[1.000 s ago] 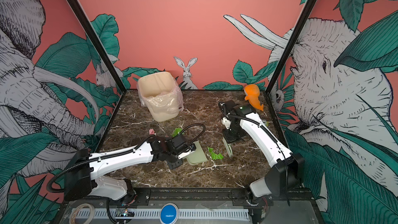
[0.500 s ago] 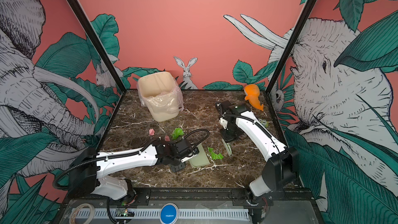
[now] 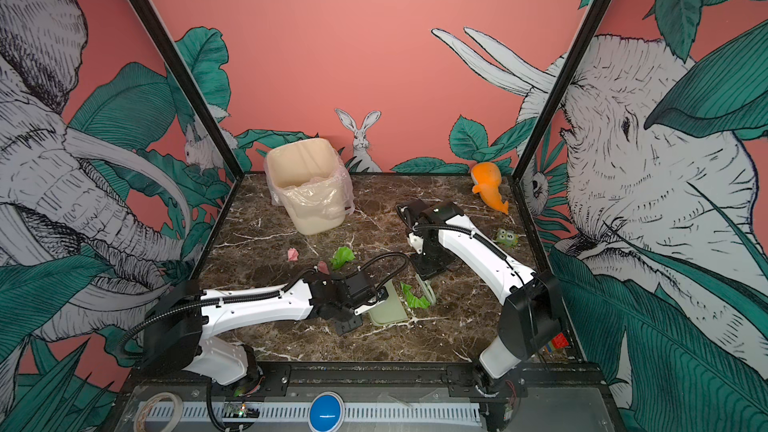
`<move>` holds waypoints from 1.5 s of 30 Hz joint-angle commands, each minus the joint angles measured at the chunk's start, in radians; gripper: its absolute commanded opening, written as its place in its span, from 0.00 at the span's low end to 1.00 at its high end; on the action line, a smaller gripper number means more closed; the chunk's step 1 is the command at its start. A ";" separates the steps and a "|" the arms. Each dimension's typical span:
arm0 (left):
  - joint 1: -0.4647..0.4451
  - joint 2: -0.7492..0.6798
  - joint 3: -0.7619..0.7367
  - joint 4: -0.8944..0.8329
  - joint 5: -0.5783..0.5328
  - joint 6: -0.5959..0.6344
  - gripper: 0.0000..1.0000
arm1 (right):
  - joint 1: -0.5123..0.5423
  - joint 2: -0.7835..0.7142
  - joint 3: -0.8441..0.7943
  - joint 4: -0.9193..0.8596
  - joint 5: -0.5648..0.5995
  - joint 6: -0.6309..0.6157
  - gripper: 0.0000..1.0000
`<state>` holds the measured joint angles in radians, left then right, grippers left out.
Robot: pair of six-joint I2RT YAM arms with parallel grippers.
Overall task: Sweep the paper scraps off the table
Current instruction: 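Sweep the green scrap into the dustpan with the right gripper's brush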
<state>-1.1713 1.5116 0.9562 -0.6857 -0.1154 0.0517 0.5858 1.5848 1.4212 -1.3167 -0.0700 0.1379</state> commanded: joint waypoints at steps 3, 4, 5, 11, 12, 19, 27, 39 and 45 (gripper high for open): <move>-0.005 0.010 -0.016 0.009 0.013 -0.022 0.05 | 0.035 0.007 0.036 0.006 -0.045 0.038 0.00; -0.005 0.012 -0.019 0.012 0.012 -0.022 0.05 | 0.043 0.007 0.040 0.011 -0.053 0.042 0.00; -0.006 0.013 -0.019 0.014 0.011 -0.024 0.05 | 0.051 0.007 0.044 0.014 -0.062 0.047 0.00; -0.007 0.018 -0.032 0.034 0.014 -0.032 0.05 | 0.100 0.005 0.058 0.038 -0.150 0.072 0.00; -0.007 0.017 -0.032 0.036 0.014 -0.032 0.05 | 0.107 0.000 0.056 0.048 -0.169 0.076 0.00; -0.007 0.012 -0.046 0.047 0.017 -0.041 0.05 | 0.095 -0.083 0.042 0.075 -0.192 0.103 0.00; -0.008 0.009 -0.056 0.064 0.016 -0.045 0.05 | 0.030 -0.066 0.009 -0.007 -0.016 0.055 0.00; -0.008 0.012 -0.056 0.066 0.015 -0.048 0.05 | 0.135 0.009 0.030 0.087 -0.172 0.091 0.00; -0.009 0.012 -0.057 0.066 0.014 -0.048 0.05 | 0.163 -0.019 0.033 0.135 -0.267 0.130 0.00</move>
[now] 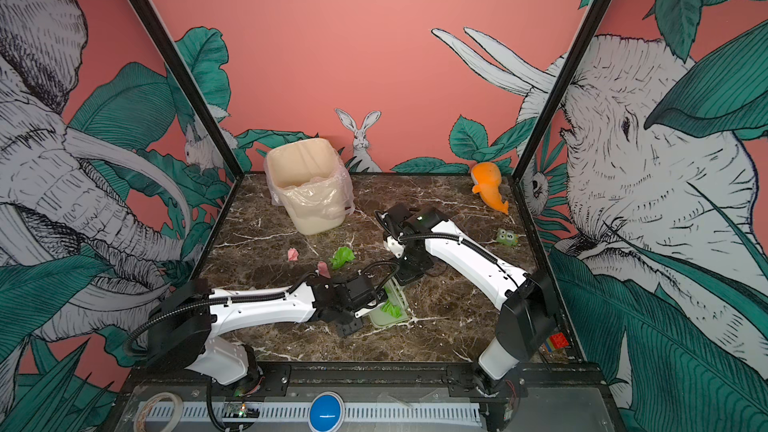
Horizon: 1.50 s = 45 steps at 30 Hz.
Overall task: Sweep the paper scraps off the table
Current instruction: 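Sweep the green scrap into the dustpan with the right gripper's brush, then carry the dustpan with the green scrap up to the bin, left gripper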
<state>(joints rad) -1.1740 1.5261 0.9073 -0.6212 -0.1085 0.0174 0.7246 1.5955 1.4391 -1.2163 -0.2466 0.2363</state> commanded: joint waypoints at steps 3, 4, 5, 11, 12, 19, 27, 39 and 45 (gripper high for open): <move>-0.007 -0.006 -0.008 0.003 0.005 -0.016 0.05 | 0.024 -0.058 0.011 0.039 -0.099 0.044 0.00; -0.007 -0.007 -0.009 0.004 0.005 -0.017 0.05 | 0.024 -0.067 0.007 0.033 -0.096 0.047 0.00; -0.007 -0.009 -0.011 0.006 0.004 -0.019 0.05 | 0.024 -0.074 0.002 0.025 -0.081 0.047 0.00; -0.007 -0.032 -0.019 0.017 -0.011 -0.028 0.05 | -0.030 -0.133 -0.014 -0.035 0.035 0.031 0.00; -0.007 -0.040 -0.019 0.021 -0.015 -0.029 0.05 | -0.046 -0.147 -0.015 -0.038 0.036 0.028 0.00; -0.006 -0.099 -0.018 0.029 -0.053 -0.030 0.05 | -0.184 -0.240 -0.016 -0.069 0.026 -0.015 0.00; -0.006 -0.179 0.022 -0.014 -0.102 -0.051 0.05 | -0.344 -0.323 -0.089 -0.057 -0.039 -0.061 0.00; 0.078 -0.309 0.249 -0.254 -0.137 -0.084 0.06 | -0.445 -0.372 -0.199 -0.006 -0.130 -0.080 0.00; 0.160 -0.319 0.415 -0.428 -0.173 -0.077 0.06 | -0.459 -0.365 -0.209 0.010 -0.155 -0.086 0.00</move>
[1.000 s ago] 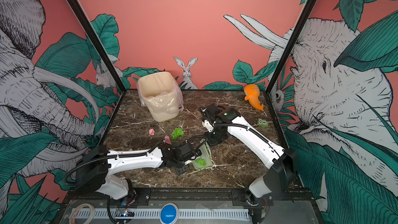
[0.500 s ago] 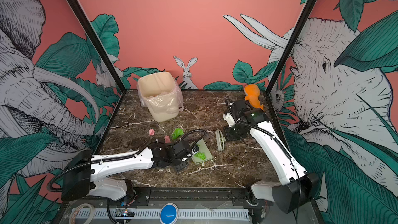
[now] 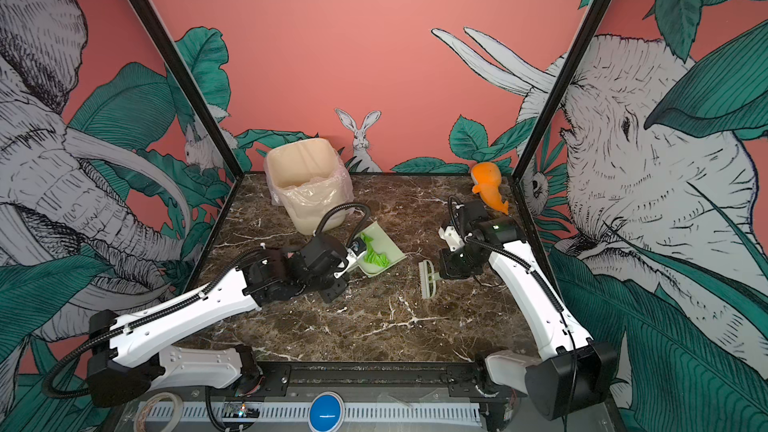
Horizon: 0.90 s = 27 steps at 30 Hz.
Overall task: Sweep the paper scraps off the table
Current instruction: 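Carry the dustpan with the green scrap up to the bin, left gripper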
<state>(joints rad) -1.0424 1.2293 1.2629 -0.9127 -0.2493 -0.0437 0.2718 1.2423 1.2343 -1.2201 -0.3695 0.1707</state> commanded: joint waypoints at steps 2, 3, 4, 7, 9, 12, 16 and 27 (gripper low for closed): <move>0.057 -0.020 0.113 -0.181 -0.038 -0.004 0.06 | -0.009 -0.009 -0.001 0.018 -0.038 -0.023 0.00; 0.070 -0.018 0.144 -0.203 -0.045 0.001 0.06 | -0.009 -0.007 -0.001 0.019 -0.040 -0.023 0.00; 0.085 -0.015 0.175 -0.222 -0.052 0.008 0.06 | -0.011 -0.005 -0.001 0.021 -0.043 -0.023 0.00; 0.137 -0.003 0.263 -0.270 -0.060 0.021 0.06 | -0.014 -0.002 -0.005 0.030 -0.051 -0.023 0.00; 0.180 0.006 0.315 -0.290 -0.061 0.031 0.06 | -0.015 0.000 -0.010 0.037 -0.056 -0.022 0.00; 0.254 0.029 0.385 -0.318 -0.048 0.046 0.07 | -0.016 0.002 -0.013 0.043 -0.066 -0.019 0.00; 0.357 0.057 0.450 -0.333 -0.018 0.064 0.07 | -0.017 0.004 -0.010 0.043 -0.074 -0.023 0.00; 0.679 0.099 0.501 -0.281 0.076 0.129 0.07 | -0.029 -0.010 -0.020 0.028 -0.084 -0.042 0.00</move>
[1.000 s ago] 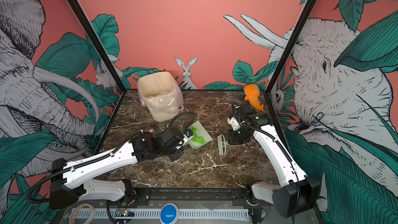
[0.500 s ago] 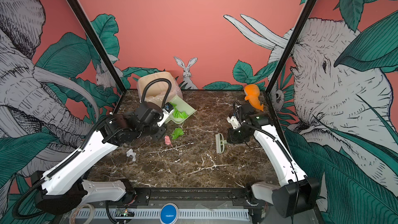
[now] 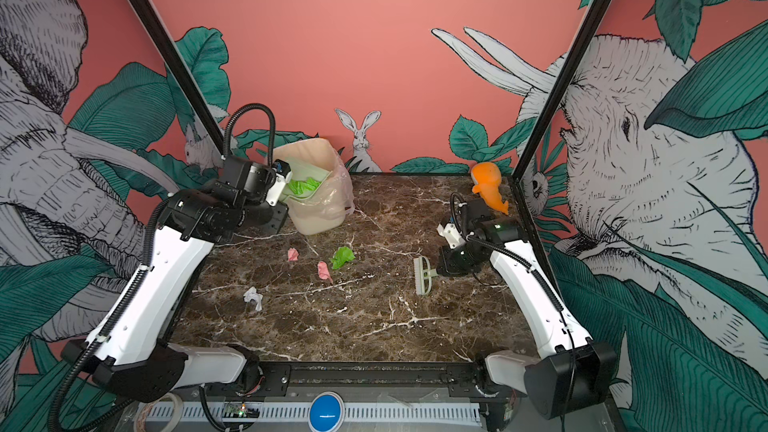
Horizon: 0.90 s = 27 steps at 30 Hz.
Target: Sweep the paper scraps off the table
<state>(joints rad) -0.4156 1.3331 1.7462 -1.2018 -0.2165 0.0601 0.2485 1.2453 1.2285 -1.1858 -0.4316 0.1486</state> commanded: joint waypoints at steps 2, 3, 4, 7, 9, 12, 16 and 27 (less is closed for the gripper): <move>0.105 0.000 0.015 0.030 0.071 0.032 0.07 | -0.009 -0.017 -0.020 -0.007 -0.026 -0.021 0.00; 0.124 0.004 0.017 0.040 0.070 0.036 0.07 | -0.009 -0.018 -0.021 -0.009 -0.028 -0.023 0.00; 0.138 0.009 0.021 0.046 0.070 0.044 0.07 | -0.011 -0.019 -0.022 -0.012 -0.029 -0.025 0.00; 0.174 0.049 0.052 0.041 0.035 0.081 0.07 | -0.014 -0.023 -0.024 -0.016 -0.031 -0.032 0.00; 0.183 0.090 0.084 0.024 -0.012 0.119 0.07 | -0.015 -0.025 -0.027 -0.016 -0.035 -0.034 0.00; 0.187 0.170 0.149 -0.012 -0.101 0.172 0.07 | -0.017 -0.024 -0.032 -0.015 -0.043 -0.036 0.00; 0.187 0.254 0.246 -0.023 -0.160 0.224 0.06 | -0.018 -0.022 -0.030 -0.017 -0.051 -0.040 0.00; 0.149 0.378 0.357 0.019 -0.384 0.450 0.06 | -0.018 -0.017 -0.032 -0.024 -0.054 -0.044 0.00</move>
<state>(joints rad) -0.2459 1.7134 2.0716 -1.1973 -0.4953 0.4072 0.2352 1.2423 1.1984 -1.1904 -0.4686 0.1230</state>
